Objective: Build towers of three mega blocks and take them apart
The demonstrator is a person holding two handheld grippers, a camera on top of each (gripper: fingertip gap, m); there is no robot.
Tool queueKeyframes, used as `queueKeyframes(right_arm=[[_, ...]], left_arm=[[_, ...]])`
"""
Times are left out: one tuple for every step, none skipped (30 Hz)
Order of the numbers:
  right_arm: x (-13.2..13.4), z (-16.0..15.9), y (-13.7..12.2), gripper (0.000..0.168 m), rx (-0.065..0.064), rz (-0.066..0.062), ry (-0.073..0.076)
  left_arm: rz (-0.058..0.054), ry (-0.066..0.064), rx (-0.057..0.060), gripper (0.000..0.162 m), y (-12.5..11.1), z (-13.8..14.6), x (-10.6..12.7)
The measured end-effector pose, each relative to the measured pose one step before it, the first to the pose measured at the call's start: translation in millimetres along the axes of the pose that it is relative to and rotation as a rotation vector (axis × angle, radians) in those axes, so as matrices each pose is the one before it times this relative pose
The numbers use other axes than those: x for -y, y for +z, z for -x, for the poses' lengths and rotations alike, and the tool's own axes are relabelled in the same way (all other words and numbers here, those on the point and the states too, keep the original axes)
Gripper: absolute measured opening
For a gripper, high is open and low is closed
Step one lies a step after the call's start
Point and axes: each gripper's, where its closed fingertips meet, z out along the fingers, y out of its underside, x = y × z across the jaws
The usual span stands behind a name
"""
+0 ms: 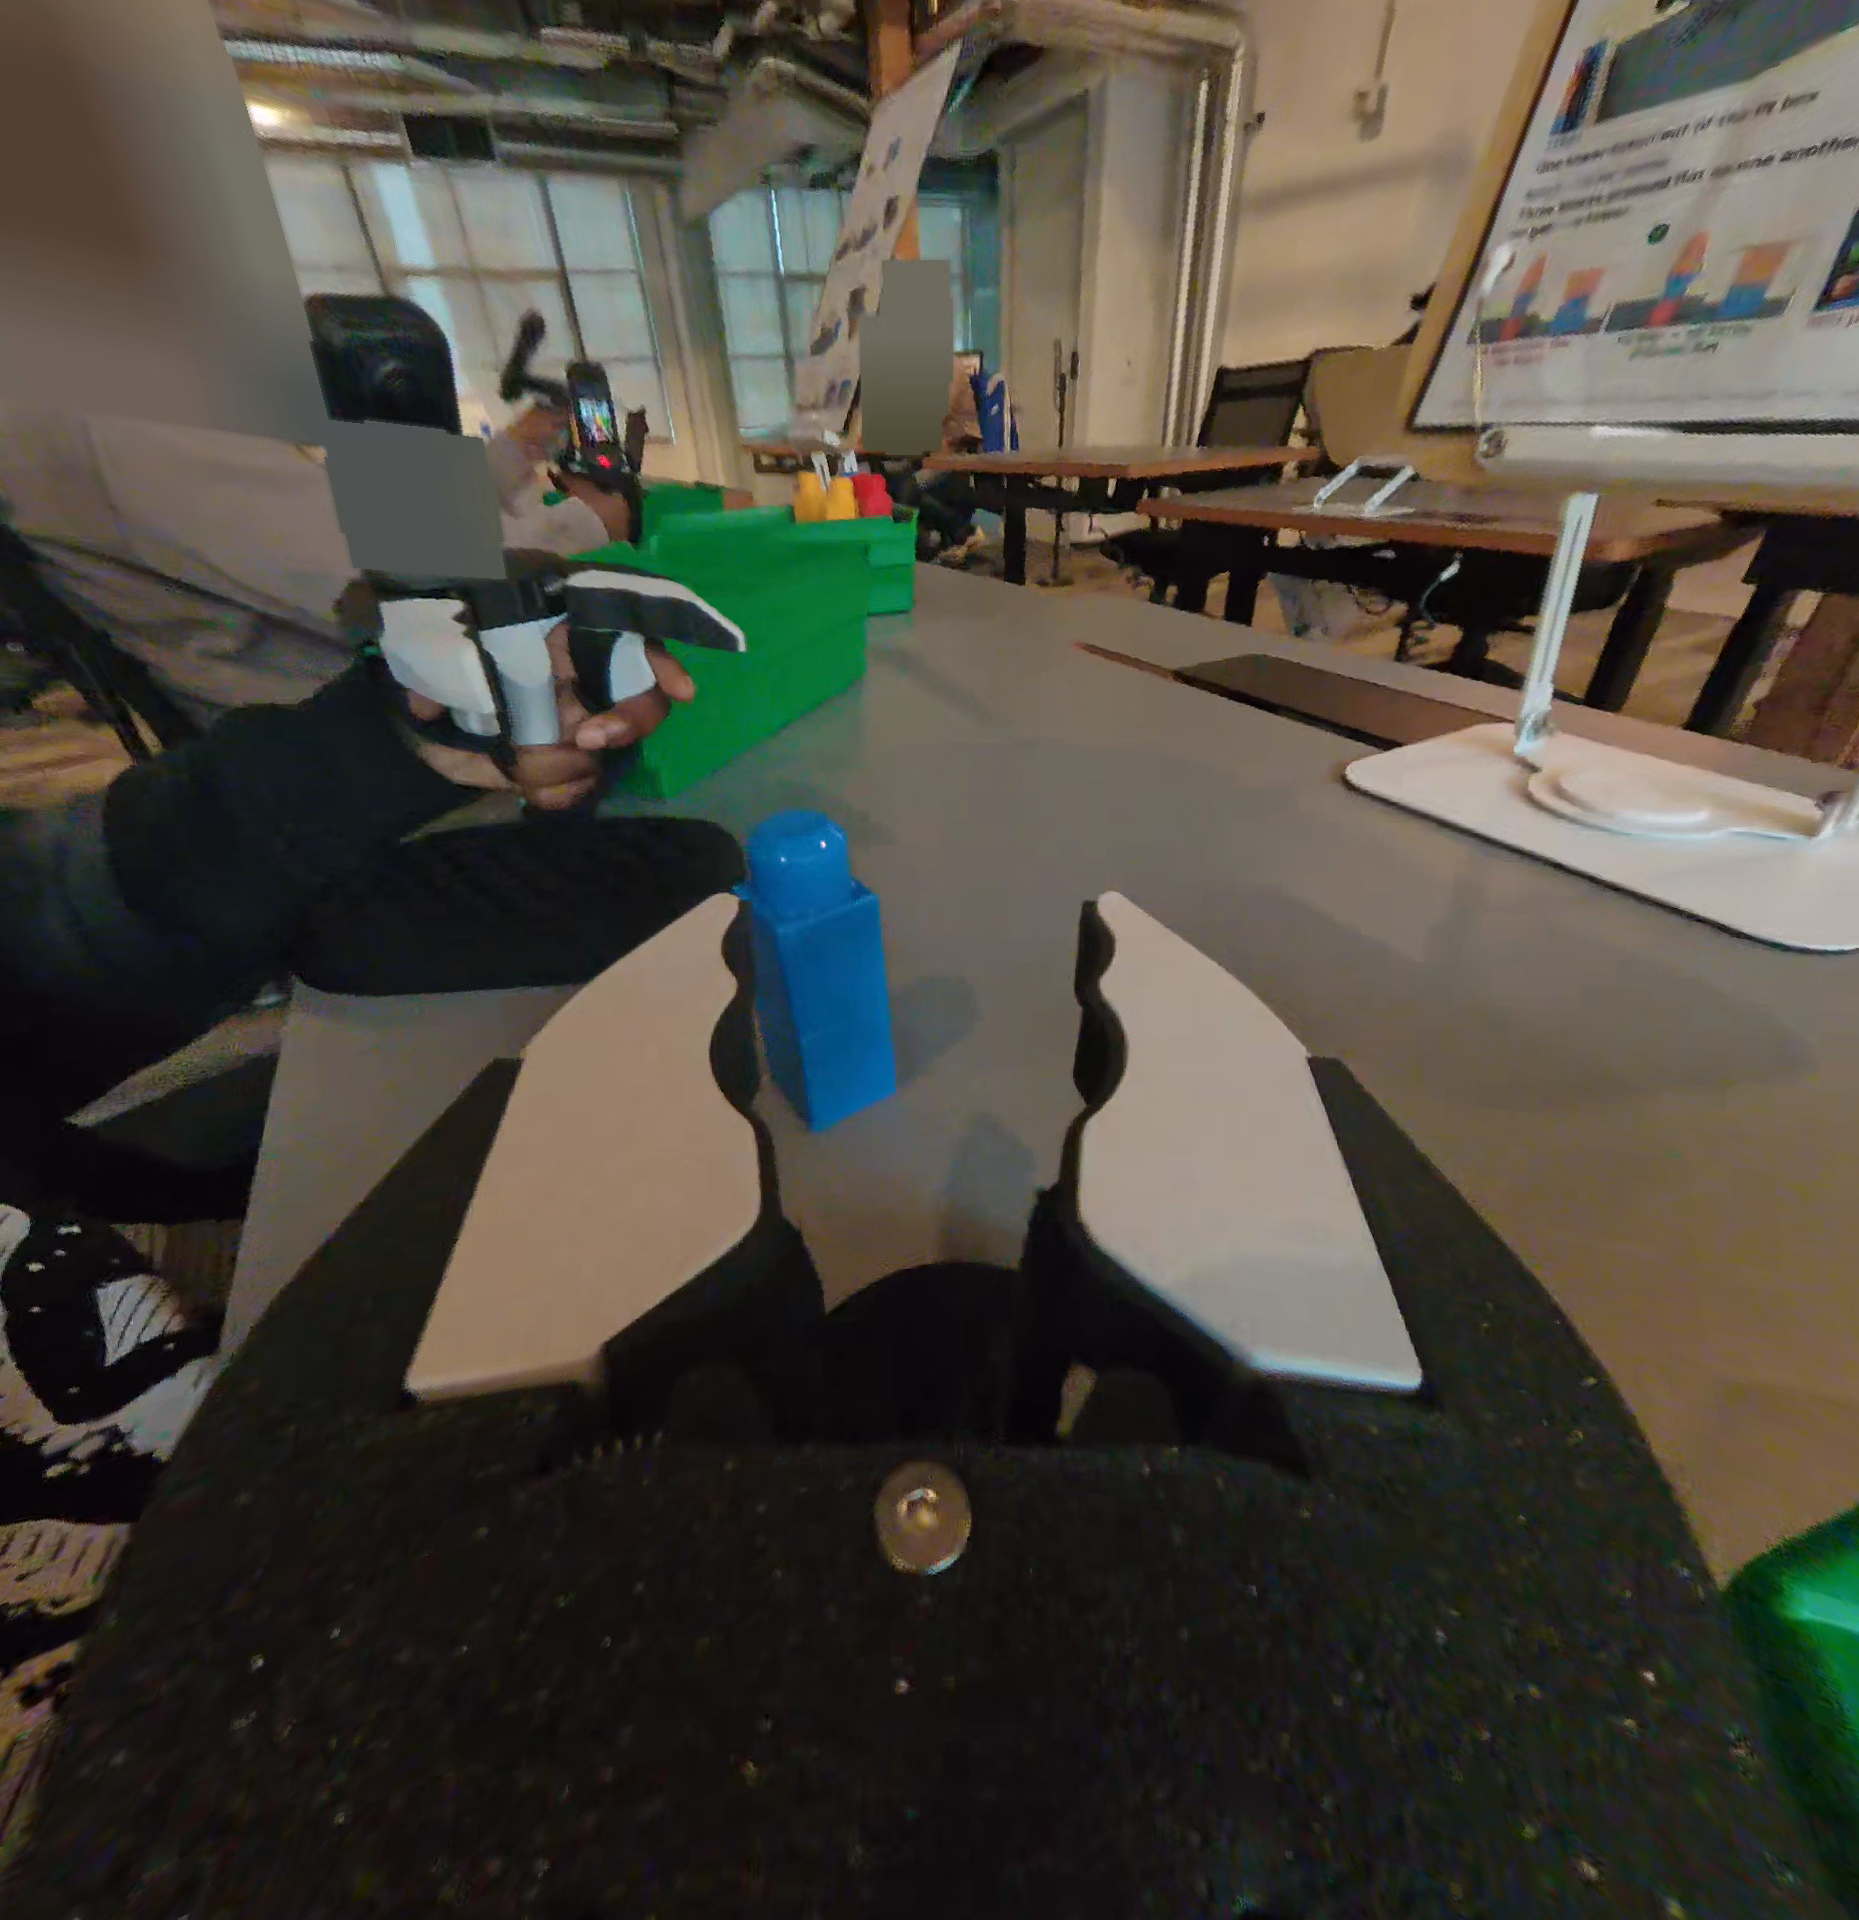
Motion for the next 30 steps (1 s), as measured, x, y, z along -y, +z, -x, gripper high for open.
queueKeyframes(right_arm=[[2.8,-1.51,-1.98,0.059,-0.0092,-0.0199,0.0026],[0.35,-1.88,-1.1,0.059,-0.0095,-0.0113,0.0092],[-0.73,-0.66,-0.46,0.059,-0.0015,-0.0038,0.0083],[-0.45,0.64,0.09,0.06,0.0042,0.0011,-0.0003],[-0.27,0.74,0.4,0.06,0.0007,0.0037,-0.0075],[-0.87,0.31,0.6,0.061,-0.0047,0.0066,-0.0092],[-1.44,0.43,0.85,0.061,-0.0049,0.0096,-0.0099],[-1.5,0.31,1.03,0.062,-0.0061,0.011,-0.0106],[-1.4,-0.47,0.96,0.064,-0.0117,0.0106,-0.0098],[-1.01,0.36,0.78,0.065,-0.0054,0.0086,-0.0102],[-0.81,1.51,0.58,0.065,0.0045,0.0063,-0.0095],[-0.39,1.21,0.33,0.065,0.0046,0.0031,-0.0063],[0.14,0.07,-0.16,0.065,-0.0021,-0.0011,-0.0031],[0.51,-0.05,-0.41,0.065,-0.0022,-0.0041,-0.0015],[0.63,0.01,-0.49,0.065,-0.0004,-0.005,-0.0003],[0.56,-0.31,-0.46,0.065,-0.0013,-0.0045,0.0008],[0.28,-0.22,-0.29,0.065,-0.0019,-0.003,0.0008],[0.12,-0.09,-0.06,0.065,-0.0009,-0.0009,-0.0007],[-0.18,0.19,0.11,0.065,-0.0001,0.0015,-0.0022],[-0.4,0.31,0.32,0.065,-0.0009,0.0032,-0.0033],[-0.63,0.1,0.37,0.064,-0.0016,0.0043,-0.0038],[-0.6,0.14,0.42,0.065,-0.0018,0.0048,-0.0034],[-0.67,0.2,0.46,0.064,-0.0008,0.0047,-0.003],[-0.47,0.14,0.35,0.064,-0.0004,0.0039,-0.0026],[-0.4,0.09,0.32,0.064,-0.0002,0.0033,-0.0018],[-0.28,0.0,0.2,0.064,-0.001,0.0023,-0.0009],[-0.16,-0.17,0.07,0.065,-0.0013,0.0005,-0.0004],[0.18,-0.1,-0.12,0.064,-0.0011,-0.0014,-0.0001],[0.35,-0.23,-0.28,0.064,-0.001,-0.0029,0.0005],[0.48,-0.26,-0.4,0.064,-0.0013,-0.0039,0.0012]], left_arm=[[0.0036,-0.0039,0.034,0.085,-5.51,3.74,6.89],[0.0081,-0.0058,0.0509,0.083,-7.46,6.59,7.97],[0.013,-0.0117,0.0632,0.083,-9.35,9.27,8.36],[0.0221,-0.0186,0.0742,0.082,-11.25,12.29,7.48],[0.0297,-0.0168,0.0853,0.081,-12.32,15.61,6.25],[0.0318,-0.0012,0.0912,0.081,-13.01,18.21,4.87],[0.0359,0.0131,0.0919,0.081,-12.52,20.14,2.49],[0.0474,0.0127,0.0914,0.081,-10.99,21.89,-1.15],[0.0599,0.0002,0.0905,0.082,-8.39,23.21,-5.26],[0.0651,-0.0181,0.0851,0.082,-5.15,22.86,-8.41],[0.0658,-0.0305,0.0771,0.083,-1.86,21.25,-10.37],[0.059,-0.0305,0.0779,0.083,0.9,19.94,-10.65],[0.0463,-0.0256,0.0804,0.082,3.42,18.18,-10.1],[0.0473,-0.0172,0.0669,0.082,5.54,13.81,-10.98],[0.057,-0.0062,0.0452,0.082,6.94,8.43,-12.65],[0.0547,-0.0019,0.0307,0.082,7.8,4.61,-12.05],[0.0447,-0.0034,0.0219,0.083,8.3,2.14,-10.11],[0.0359,-0.0049,0.0156,0.081,8.27,0.82,-7.99],[0.0283,-0.0064,0.0128,0.081,7.74,0.55,-6.03],[0.0207,-0.0082,0.0064,0.081,6.72,-0.34,-4.28],[0.0127,-0.0094,-0.0055,0.081,5.49,-1.98,-2.6],[0.0081,-0.009,-0.0077,0.076,4.35,-1.74,-1.82],[0.0069,-0.0069,0.0022,0.077,3.58,0.3,-1.65],[0.0067,-0.0063,0.0045,0.077,3.24,1.17,-1.65],[0.0081,-0.0077,-0.0004,0.077,3.23,0.92,-1.69],[0.0106,-0.0048,0.0022,0.078,3.32,1.4,-2.11],[0.0128,0.0013,0.0075,0.08,3.41,1.82,-2.37],[0.0131,0.0041,0.0087,0.08,3.22,1.79,-2.46],[0.0119,0.0052,0.0113,0.079,2.94,1.87,-2.44],[0.0114,0.0081,0.0147,0.077,2.39,2.18,-2.77]])
